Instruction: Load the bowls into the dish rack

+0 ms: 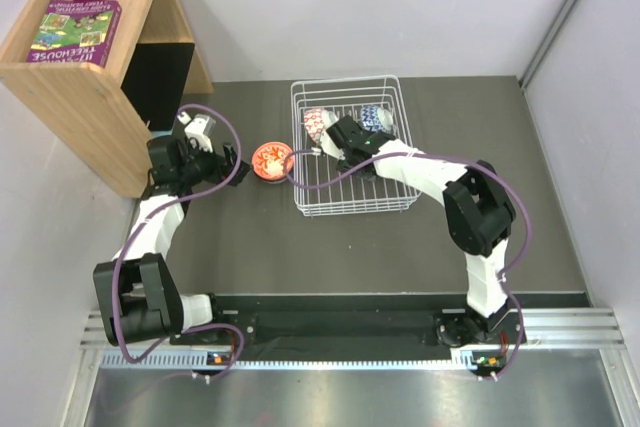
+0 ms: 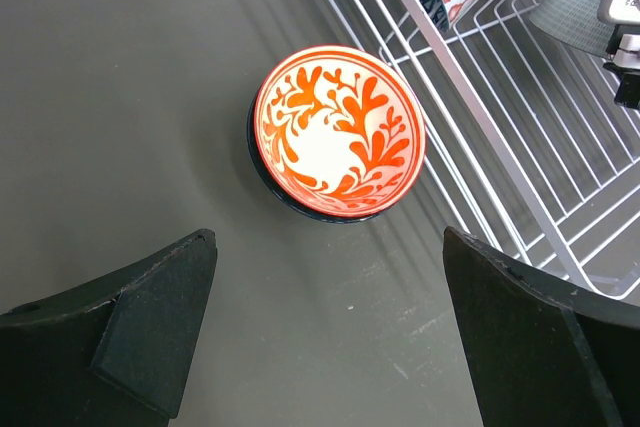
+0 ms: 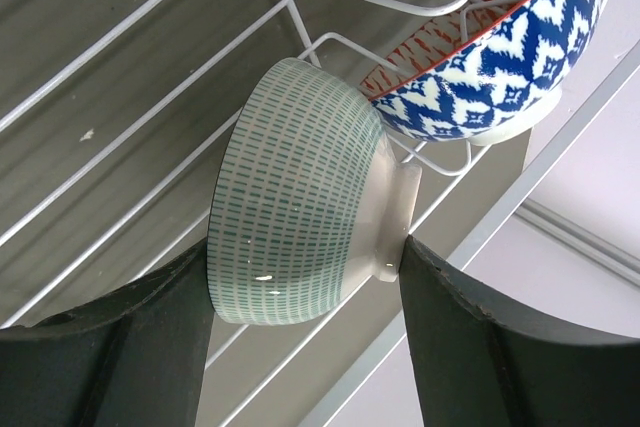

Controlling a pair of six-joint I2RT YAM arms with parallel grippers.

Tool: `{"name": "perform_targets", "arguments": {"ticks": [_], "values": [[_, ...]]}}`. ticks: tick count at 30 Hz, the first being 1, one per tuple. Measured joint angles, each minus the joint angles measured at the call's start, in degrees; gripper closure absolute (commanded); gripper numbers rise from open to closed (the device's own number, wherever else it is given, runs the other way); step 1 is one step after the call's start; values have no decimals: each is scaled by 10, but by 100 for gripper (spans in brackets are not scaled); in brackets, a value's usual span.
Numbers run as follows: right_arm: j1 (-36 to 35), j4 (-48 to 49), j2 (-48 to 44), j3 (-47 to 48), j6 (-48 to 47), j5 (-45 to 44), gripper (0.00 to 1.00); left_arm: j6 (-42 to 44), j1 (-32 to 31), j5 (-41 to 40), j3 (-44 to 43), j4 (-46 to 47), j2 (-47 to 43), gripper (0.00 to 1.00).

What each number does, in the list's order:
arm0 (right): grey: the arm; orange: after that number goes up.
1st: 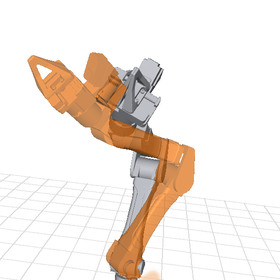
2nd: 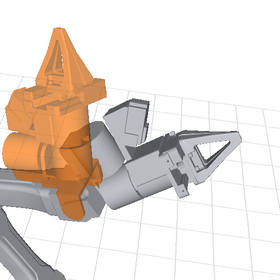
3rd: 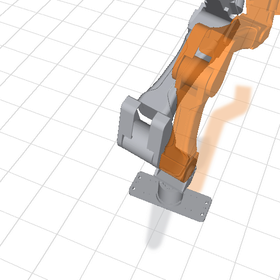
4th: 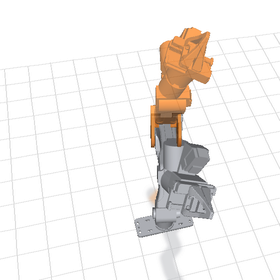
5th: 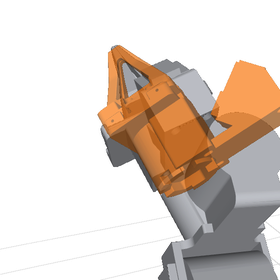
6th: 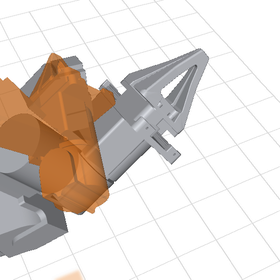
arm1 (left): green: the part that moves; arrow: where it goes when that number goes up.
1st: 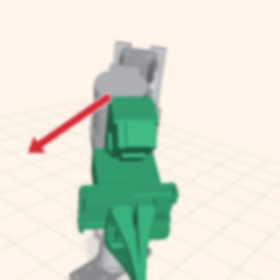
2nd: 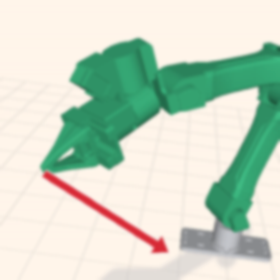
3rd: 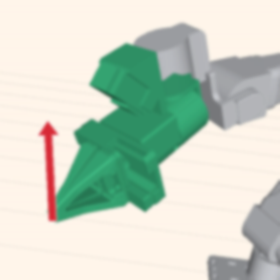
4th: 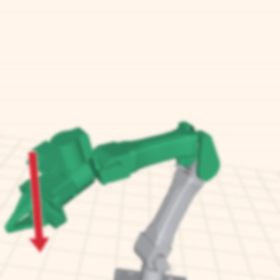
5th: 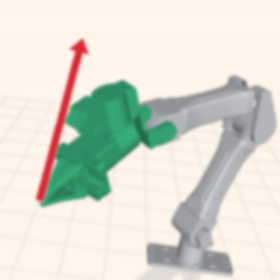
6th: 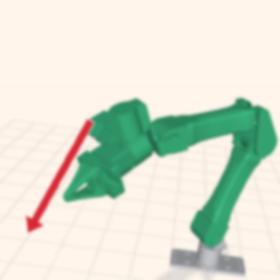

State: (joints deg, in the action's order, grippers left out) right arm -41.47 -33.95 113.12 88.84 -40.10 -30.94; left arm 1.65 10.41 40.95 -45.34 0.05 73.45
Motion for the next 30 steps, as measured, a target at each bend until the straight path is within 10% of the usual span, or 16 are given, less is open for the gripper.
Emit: {"name": "perform_targets", "arguments": {"ticks": [6,10,17,30], "values": [[0,0,3,-3,-4,-12,80,0,0,2,1,0,0,1],[0,-1,8,-3,-9,-21,46,0,0,2,1,0,0,1],[0,-3,10,-2,-9,-21,18,0,0,2,2,0,0,1],[-7,-37,26,-2,-9,-4,2,0,0,2,2,0,0,1]]}}
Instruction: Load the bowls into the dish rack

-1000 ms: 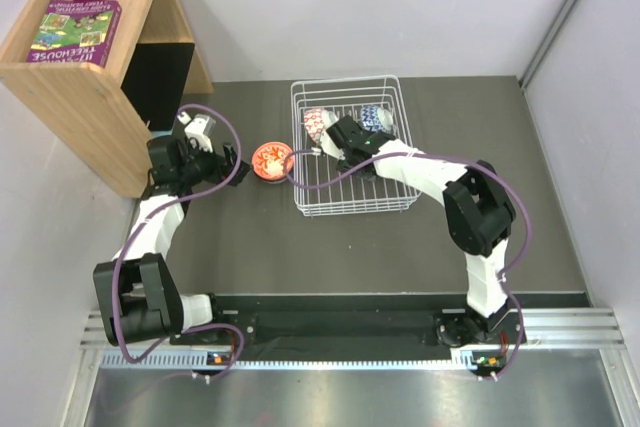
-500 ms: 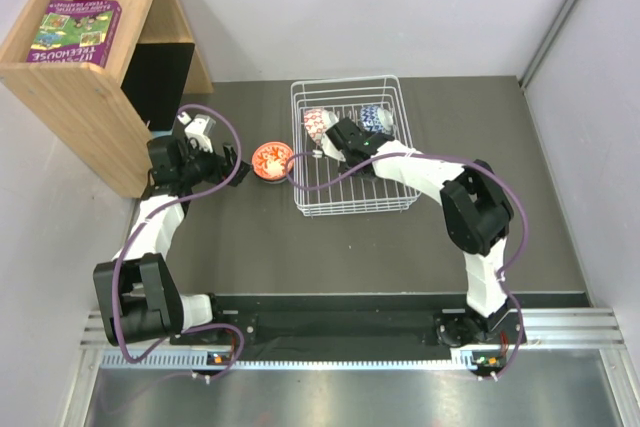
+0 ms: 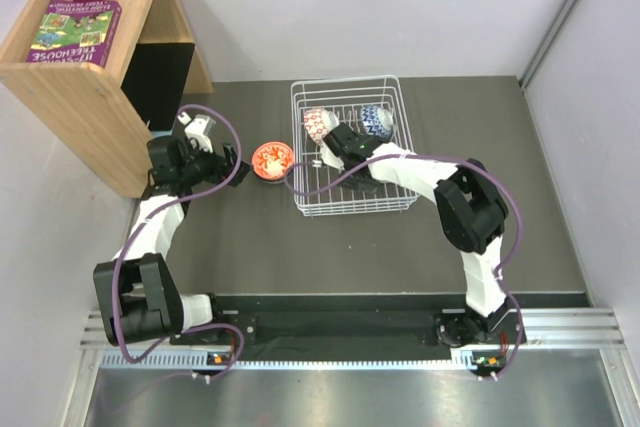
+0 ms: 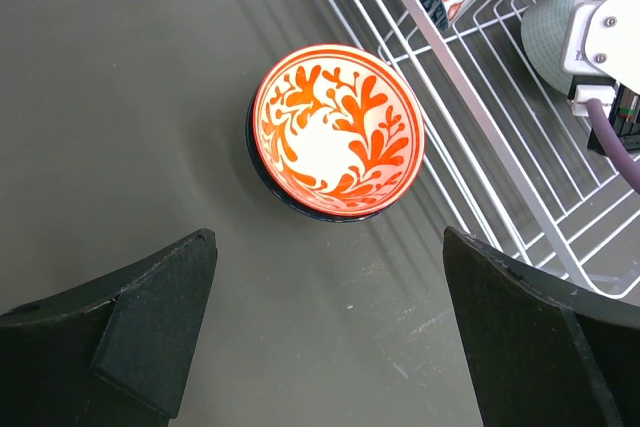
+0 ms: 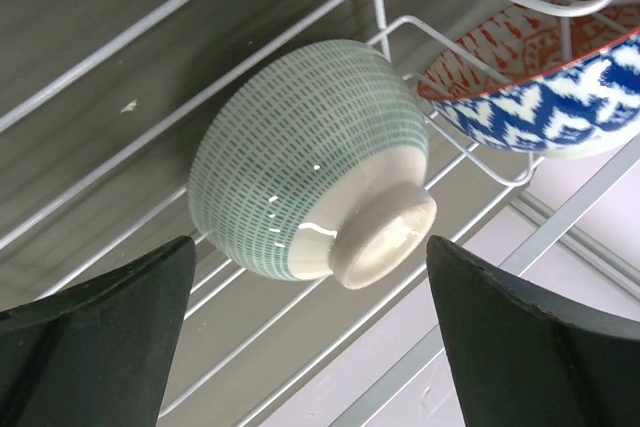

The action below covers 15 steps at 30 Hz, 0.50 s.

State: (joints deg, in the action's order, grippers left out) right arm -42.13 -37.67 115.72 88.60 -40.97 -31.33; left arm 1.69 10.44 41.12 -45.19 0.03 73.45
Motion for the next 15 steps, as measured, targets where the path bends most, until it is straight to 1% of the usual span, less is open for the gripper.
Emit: {"name": "perform_targets", "arguments": {"ticks": [3,11,15], "values": [[-2,-2,0,0,0,0,0,0,0,0,0,0,0,1],[-7,-18,0,10,1,17,0,5,0,0,0,0,1,1],[-8,-27,-4,40,11,30,0,14,0,0,-9,3,33,1]]}}
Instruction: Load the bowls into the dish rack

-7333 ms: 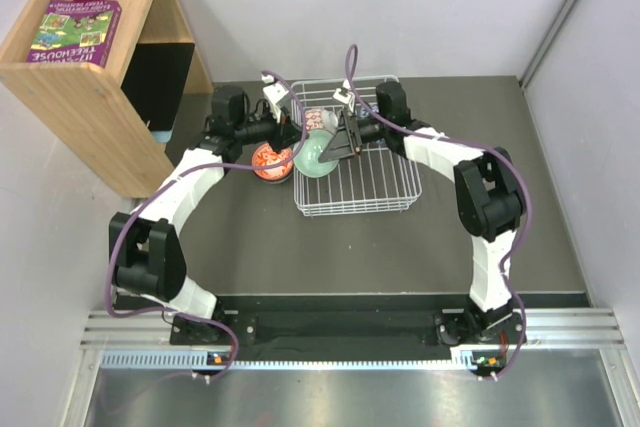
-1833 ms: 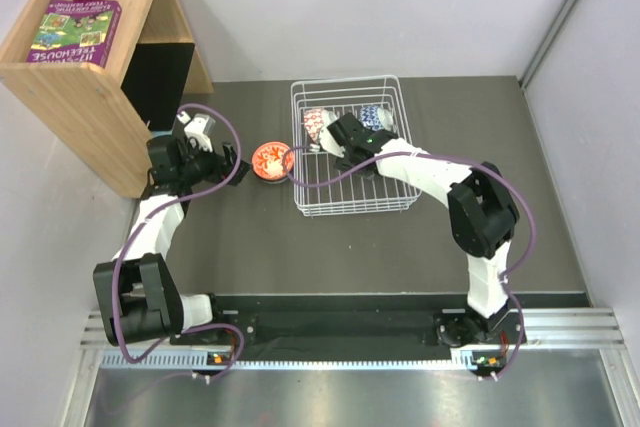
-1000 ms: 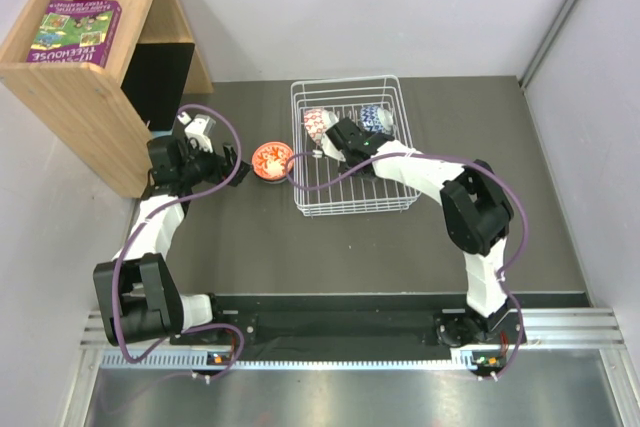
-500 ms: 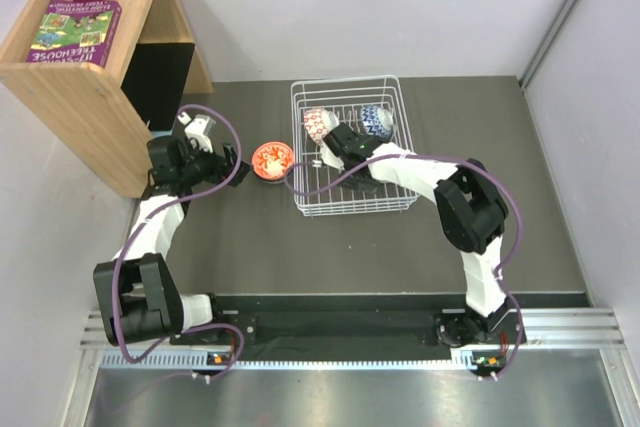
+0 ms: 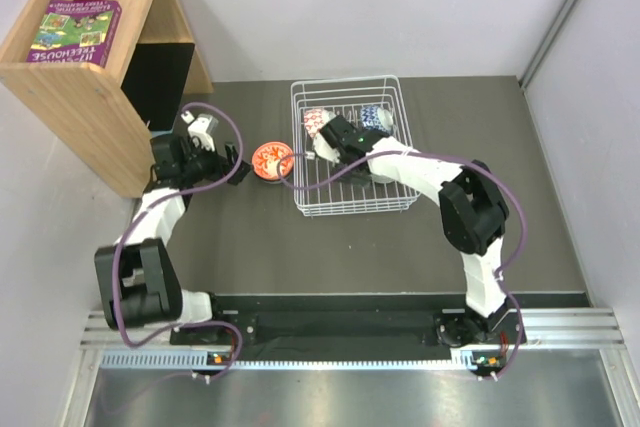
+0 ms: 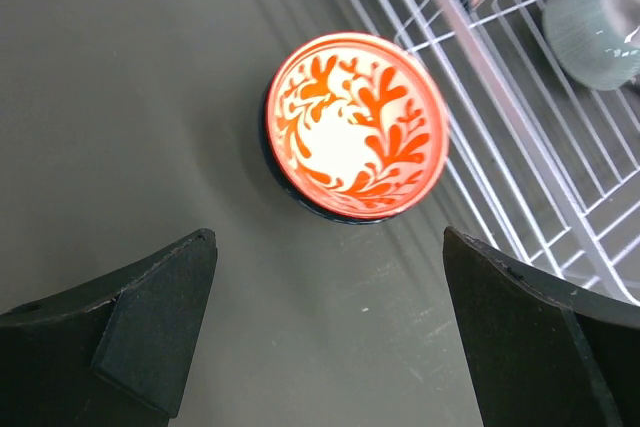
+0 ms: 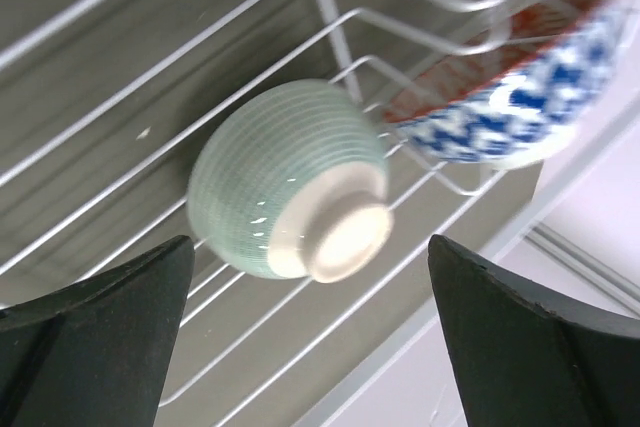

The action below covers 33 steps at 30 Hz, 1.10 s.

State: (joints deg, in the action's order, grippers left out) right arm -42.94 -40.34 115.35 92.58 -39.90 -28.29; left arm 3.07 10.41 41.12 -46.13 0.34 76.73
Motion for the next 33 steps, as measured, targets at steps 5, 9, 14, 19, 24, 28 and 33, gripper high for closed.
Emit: {"name": "perform_targets", "arguments": {"ticks": [5,9,14,19,24,28,33], "values": [[0,3,-31,43,21,20,0,2,-5,-21,-32,1,79,1],[0,16,-70,64,38,27,0,4,-23,-55,-49,1,127,6],[6,30,-86,77,54,27,0,14,-63,-99,-81,1,159,23],[21,38,-86,77,69,26,0,27,-107,-141,-119,1,176,54],[41,45,-86,77,81,25,0,38,-143,-174,-142,1,190,59],[50,52,-87,77,86,25,0,45,-151,-194,-148,1,205,56],[53,54,-94,77,90,26,0,53,-152,-215,-148,-2,213,41]]}}
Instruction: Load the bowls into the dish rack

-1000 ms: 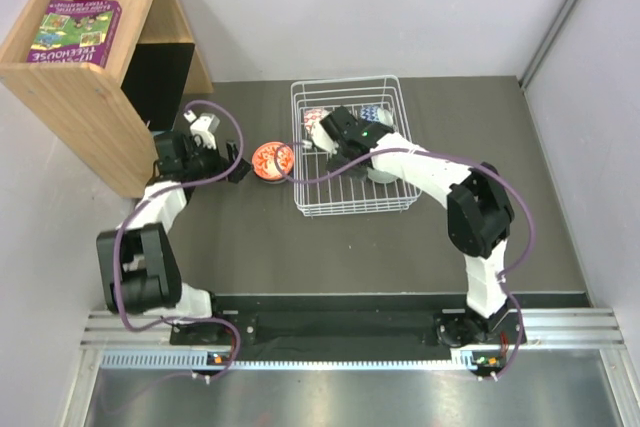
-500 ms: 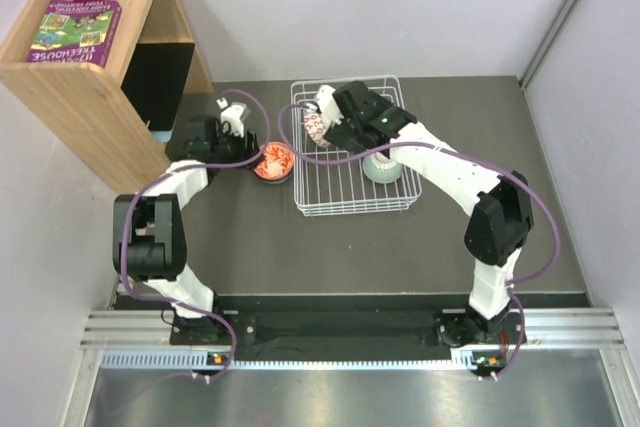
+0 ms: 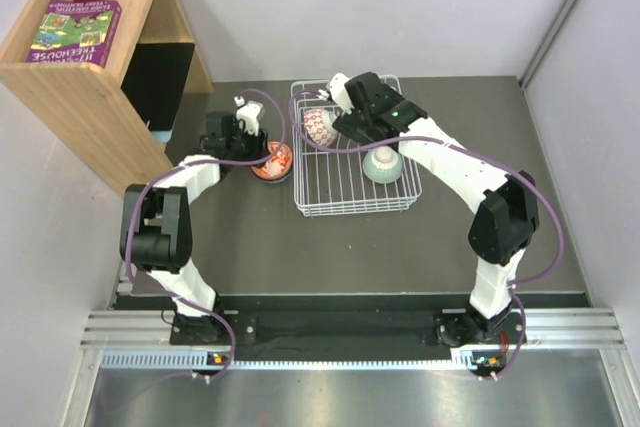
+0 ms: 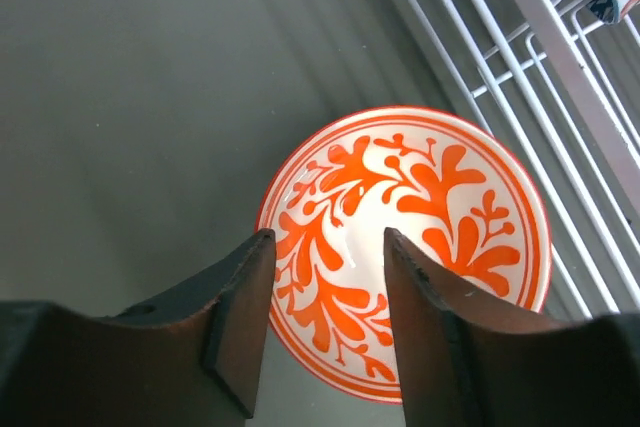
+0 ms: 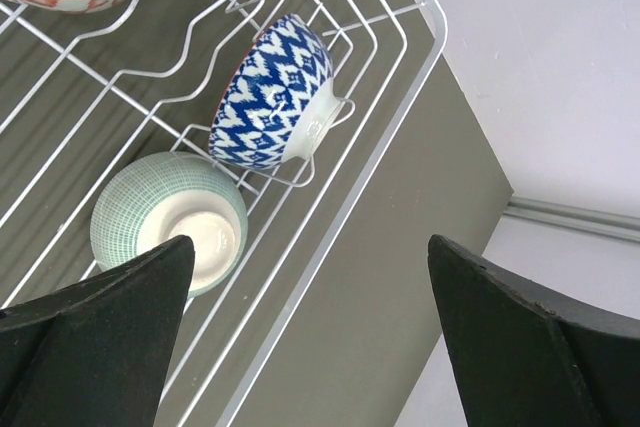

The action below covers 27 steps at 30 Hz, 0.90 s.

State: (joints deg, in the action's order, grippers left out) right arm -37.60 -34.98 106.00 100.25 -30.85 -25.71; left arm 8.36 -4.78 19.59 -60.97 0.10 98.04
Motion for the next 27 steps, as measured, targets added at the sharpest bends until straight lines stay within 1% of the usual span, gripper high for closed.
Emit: {"name": "perform_targets", "arguments": {"ticks": [1,2,5,10,13,15,17,19,27], "values": [[0,1,-2,0,0,0,0,1,-2,-2,-1,0,0,34],[0,2,-3,0,0,0,0,3,-3,-3,-2,0,0,31],[0,3,-6,0,0,0,0,8,-5,-8,-2,2,0,29],[0,3,-6,0,1,0,0,8,-3,-10,-2,3,0,29],[0,3,-6,0,0,0,0,9,-3,-13,-2,4,0,33],[0,3,-6,0,0,0,0,12,-3,-14,-2,4,0,39],[0,3,-6,0,0,0,0,14,-3,-16,-2,4,0,41],[0,3,-6,0,0,0,0,18,-3,-16,-2,4,0,46],[0,3,-10,-1,0,1,0,23,-3,-21,-3,8,10,47]]}}
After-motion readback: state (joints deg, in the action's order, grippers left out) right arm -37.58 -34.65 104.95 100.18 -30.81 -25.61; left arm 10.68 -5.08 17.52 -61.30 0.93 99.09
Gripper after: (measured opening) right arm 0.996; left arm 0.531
